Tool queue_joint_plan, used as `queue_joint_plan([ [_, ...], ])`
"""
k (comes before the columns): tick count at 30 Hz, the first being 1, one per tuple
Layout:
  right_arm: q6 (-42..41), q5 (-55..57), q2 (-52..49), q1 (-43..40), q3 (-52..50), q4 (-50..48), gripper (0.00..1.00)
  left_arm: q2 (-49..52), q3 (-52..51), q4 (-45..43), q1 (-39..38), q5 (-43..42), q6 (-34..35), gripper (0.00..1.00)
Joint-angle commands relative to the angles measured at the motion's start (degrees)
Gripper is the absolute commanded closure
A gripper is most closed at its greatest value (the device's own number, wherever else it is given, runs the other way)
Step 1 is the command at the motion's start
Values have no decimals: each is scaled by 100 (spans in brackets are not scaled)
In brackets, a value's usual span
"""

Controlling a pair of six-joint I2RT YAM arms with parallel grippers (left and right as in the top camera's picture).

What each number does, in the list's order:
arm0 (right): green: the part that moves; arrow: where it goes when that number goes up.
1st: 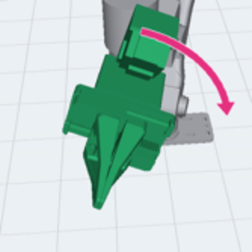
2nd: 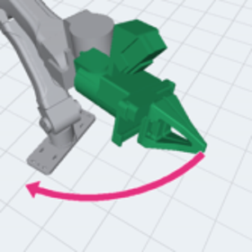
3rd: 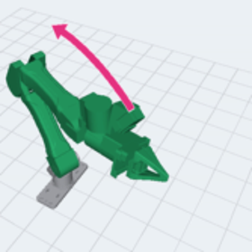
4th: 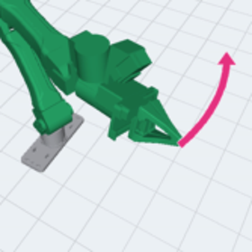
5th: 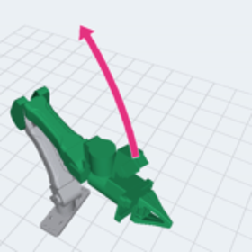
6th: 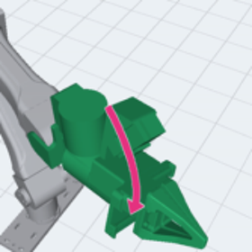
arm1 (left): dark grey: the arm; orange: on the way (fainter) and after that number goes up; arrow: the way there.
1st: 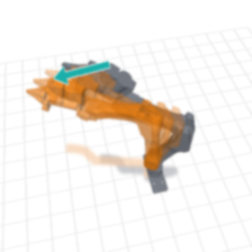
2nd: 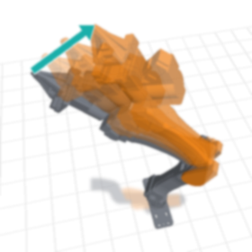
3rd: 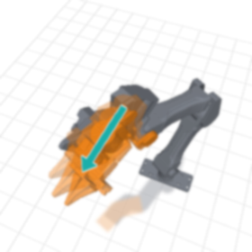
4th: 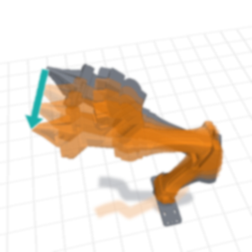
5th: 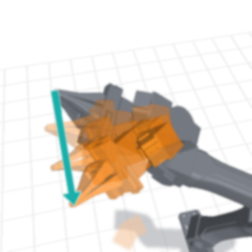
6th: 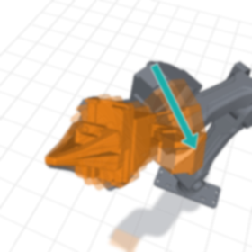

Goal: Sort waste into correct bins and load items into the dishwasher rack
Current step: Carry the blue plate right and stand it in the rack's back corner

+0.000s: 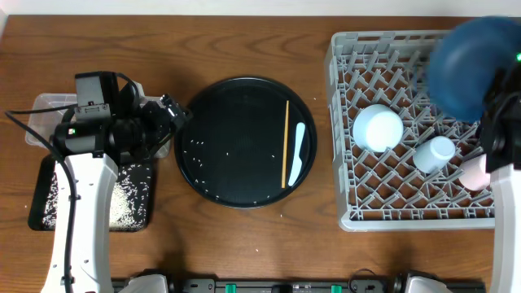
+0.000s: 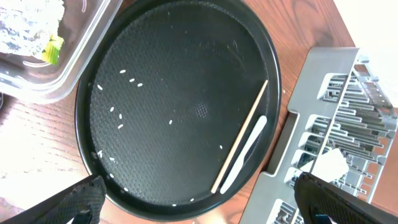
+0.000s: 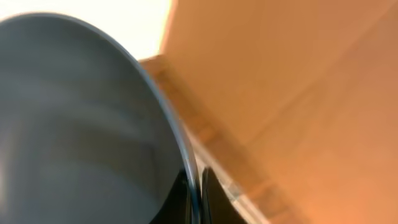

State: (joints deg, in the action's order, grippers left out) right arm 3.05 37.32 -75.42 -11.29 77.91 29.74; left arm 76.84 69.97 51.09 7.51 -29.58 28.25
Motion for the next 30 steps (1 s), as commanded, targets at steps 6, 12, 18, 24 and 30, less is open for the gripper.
queue_joint_plan([
  [6,2413,1827,-890,-44,116,-2068,99,26,37,9,24,55,-59,2],
  [12,4148,2529,-1941,-48,116,-3429,99,26,37,9,24,55,-59,2],
  [18,5648,2780,-2647,-52,116,-5031,99,26,37,9,24,55,-59,2],
  [24,5700,2758,-2879,-17,114,-4927,99,26,37,9,24,55,-59,2],
  [30,5066,2656,-2964,59,105,-4074,99,26,37,9,24,55,-59,2],
])
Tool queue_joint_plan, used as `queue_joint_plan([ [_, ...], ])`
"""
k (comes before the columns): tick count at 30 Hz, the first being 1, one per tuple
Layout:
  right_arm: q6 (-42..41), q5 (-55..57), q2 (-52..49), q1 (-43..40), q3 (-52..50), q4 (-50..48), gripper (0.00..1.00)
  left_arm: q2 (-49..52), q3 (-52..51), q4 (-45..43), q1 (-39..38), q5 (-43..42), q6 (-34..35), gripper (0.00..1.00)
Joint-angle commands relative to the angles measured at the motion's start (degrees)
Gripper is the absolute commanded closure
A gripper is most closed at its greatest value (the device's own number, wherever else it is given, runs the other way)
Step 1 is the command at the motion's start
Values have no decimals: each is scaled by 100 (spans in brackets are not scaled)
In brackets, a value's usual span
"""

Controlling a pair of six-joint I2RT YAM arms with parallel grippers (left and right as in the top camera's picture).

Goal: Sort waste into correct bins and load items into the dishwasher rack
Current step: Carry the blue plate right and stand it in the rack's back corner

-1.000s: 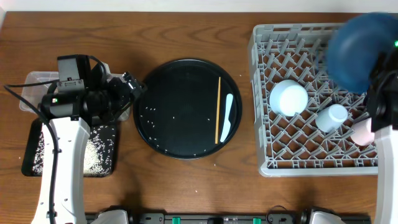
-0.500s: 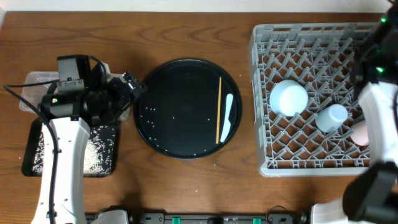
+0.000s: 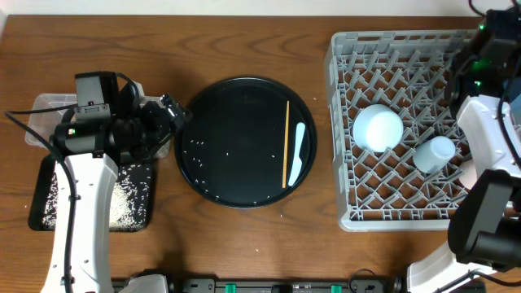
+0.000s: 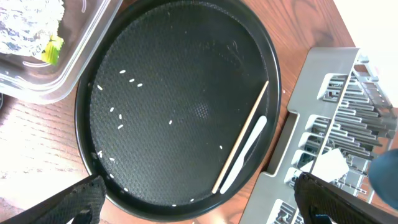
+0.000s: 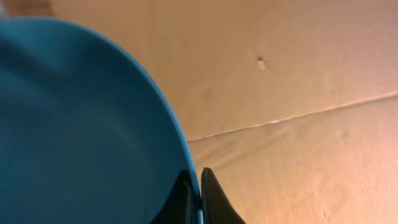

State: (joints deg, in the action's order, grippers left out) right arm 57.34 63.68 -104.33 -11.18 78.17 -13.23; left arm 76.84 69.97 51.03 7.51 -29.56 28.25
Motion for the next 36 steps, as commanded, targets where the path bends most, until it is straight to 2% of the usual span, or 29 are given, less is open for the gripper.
queue_joint_plan([
  [1,-446,-9,-72,76,76,343,99,26,37,15,24,52,-59,2],
  [12,-1196,-601,-74,538,76,1539,99,26,37,15,24,52,-59,2],
  [20,-2468,-1338,-74,909,76,2653,99,26,37,15,24,52,-59,2],
  [28,-4463,-2944,-74,1187,76,3585,99,26,37,15,24,52,-59,2],
  [33,-5215,-3908,-74,1381,76,3744,99,26,37,15,24,52,-59,2],
  [36,-5353,-4059,-74,1565,76,3873,99,26,37,15,24,52,-59,2],
])
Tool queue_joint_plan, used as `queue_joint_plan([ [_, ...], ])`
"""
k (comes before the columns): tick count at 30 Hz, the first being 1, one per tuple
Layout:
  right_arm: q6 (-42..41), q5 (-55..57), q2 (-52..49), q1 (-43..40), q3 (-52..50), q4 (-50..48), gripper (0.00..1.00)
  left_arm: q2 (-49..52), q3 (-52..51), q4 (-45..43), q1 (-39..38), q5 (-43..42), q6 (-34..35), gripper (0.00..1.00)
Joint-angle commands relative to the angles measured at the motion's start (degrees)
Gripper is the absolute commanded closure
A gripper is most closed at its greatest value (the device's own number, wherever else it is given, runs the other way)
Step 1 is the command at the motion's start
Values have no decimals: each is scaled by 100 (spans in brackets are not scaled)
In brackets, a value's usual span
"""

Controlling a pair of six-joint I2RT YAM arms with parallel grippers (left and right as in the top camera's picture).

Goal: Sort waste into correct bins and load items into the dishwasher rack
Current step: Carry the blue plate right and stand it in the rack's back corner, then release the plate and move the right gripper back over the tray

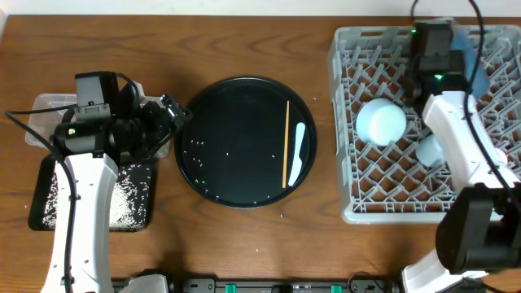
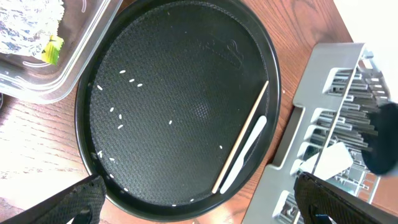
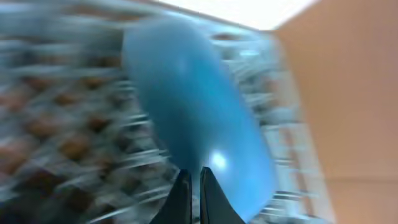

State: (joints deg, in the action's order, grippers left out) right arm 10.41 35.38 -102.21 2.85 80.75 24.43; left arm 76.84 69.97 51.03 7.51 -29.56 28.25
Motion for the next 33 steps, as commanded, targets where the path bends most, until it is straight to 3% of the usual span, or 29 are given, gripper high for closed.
queue_joint_plan([
  [1,-680,-1235,-286,238,-181,140,99,26,37,15,24,52,-59,2],
  [3,-675,-1231,-286,363,-181,155,99,26,37,15,24,52,-59,2],
  [5,-675,-1228,-286,501,-181,170,73,26,37,15,24,52,-59,2],
  [6,-678,-1231,-284,557,-179,173,55,26,37,15,24,52,-59,2],
  [9,-820,-1233,-192,693,-173,168,38,26,37,15,24,52,-59,2],
  [13,-1084,-1700,170,673,-166,264,37,26,37,15,24,52,-59,2],
  [17,-1290,-3145,925,605,-166,730,48,26,37,15,24,52,-59,2],
  [23,-2291,-4352,1611,868,-168,1685,53,26,37,15,24,52,-59,2],
  [29,-2830,-4575,1488,1858,-267,1989,57,26,37,15,24,52,-59,2],
  [33,-3740,-4011,1051,2651,-365,1714,62,26,37,15,24,52,-59,2],
])
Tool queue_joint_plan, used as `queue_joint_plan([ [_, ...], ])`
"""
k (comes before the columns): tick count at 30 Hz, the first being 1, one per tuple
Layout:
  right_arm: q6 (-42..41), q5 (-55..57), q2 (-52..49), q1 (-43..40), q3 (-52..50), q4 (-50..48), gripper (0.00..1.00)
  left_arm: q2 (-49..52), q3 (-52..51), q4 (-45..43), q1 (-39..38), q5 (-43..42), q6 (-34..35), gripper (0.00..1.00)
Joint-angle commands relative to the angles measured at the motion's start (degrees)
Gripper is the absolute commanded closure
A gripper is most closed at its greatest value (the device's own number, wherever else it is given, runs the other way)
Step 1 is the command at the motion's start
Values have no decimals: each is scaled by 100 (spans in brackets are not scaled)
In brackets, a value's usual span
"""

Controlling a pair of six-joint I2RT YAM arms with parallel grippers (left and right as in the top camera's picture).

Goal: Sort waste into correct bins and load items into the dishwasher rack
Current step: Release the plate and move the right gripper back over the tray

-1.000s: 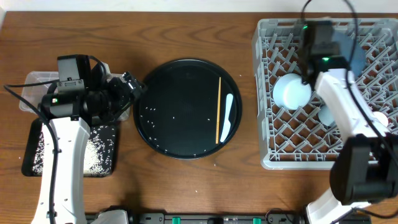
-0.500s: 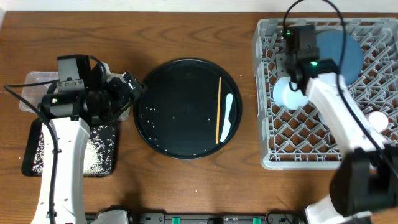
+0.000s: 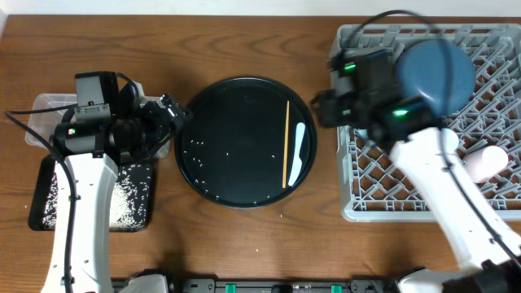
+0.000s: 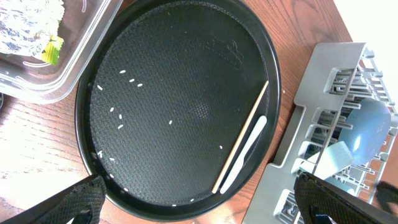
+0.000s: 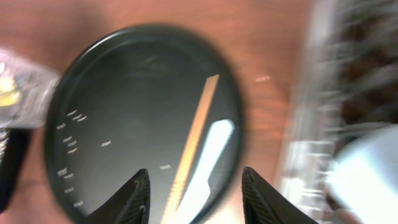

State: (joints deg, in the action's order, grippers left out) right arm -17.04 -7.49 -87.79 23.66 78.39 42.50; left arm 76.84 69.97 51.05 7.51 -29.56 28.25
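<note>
A round black tray (image 3: 236,122) in the table's middle carries a wooden chopstick (image 3: 286,142), a white plastic utensil (image 3: 299,155) and scattered rice grains. The grey dishwasher rack (image 3: 350,207) stands to the right with a blue plate (image 3: 440,69) upright at its back. My right gripper (image 3: 321,106) is open over the rack's left edge; the blurred right wrist view shows the chopstick (image 5: 196,137) and the utensil (image 5: 208,155) below its spread fingers. My left gripper (image 3: 175,114) is open and empty beside the tray's left rim (image 4: 87,155).
A clear bin (image 3: 45,110) with foil and scraps sits at the far left, with a black bin (image 3: 130,199) of rice in front of it. A pink cup (image 3: 487,163) lies in the rack's right side. My right arm covers part of the rack.
My right gripper was shut on the blue plate over the rack's back. Now the plate stands in the rack, and the gripper is open at the rack's left edge, over the tray's right side.
My right gripper held the blue plate high above the rack's right side, then at the table's far right edge, then low over the rack's back. Now the plate rests in the rack and the gripper is empty. The left arm stayed still throughout.
</note>
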Motion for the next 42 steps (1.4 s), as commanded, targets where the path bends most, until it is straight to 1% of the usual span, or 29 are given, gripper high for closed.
queue_joint_plan([
  [1,-1198,452,-542,750,-129,-129,63,26,37,13,24,52,-59,2],
  [4,-1786,942,-1078,1259,-129,-210,66,26,37,13,24,52,-59,2],
  [6,-2131,1213,-1425,1493,-129,-229,71,26,37,13,24,52,-59,2],
  [8,-2385,1445,-1792,1668,-129,-280,72,26,37,13,24,52,-59,2],
  [9,-2420,1502,-1945,1725,-129,-330,73,26,37,13,24,52,-59,2],
  [13,-2428,1543,-2487,1867,-129,-634,70,26,37,13,24,52,-59,2],
  [18,-2430,1655,-2951,1961,-129,-793,69,26,37,13,24,52,-59,2],
  [29,-2428,1652,-3136,1967,-129,-813,70,26,37,13,24,52,-59,2],
  [38,-2299,1650,-3062,1939,164,-844,67,26,37,13,24,52,-59,2],
  [42,-2249,1683,-2892,1915,387,-540,66,26,37,13,24,52,-59,2],
])
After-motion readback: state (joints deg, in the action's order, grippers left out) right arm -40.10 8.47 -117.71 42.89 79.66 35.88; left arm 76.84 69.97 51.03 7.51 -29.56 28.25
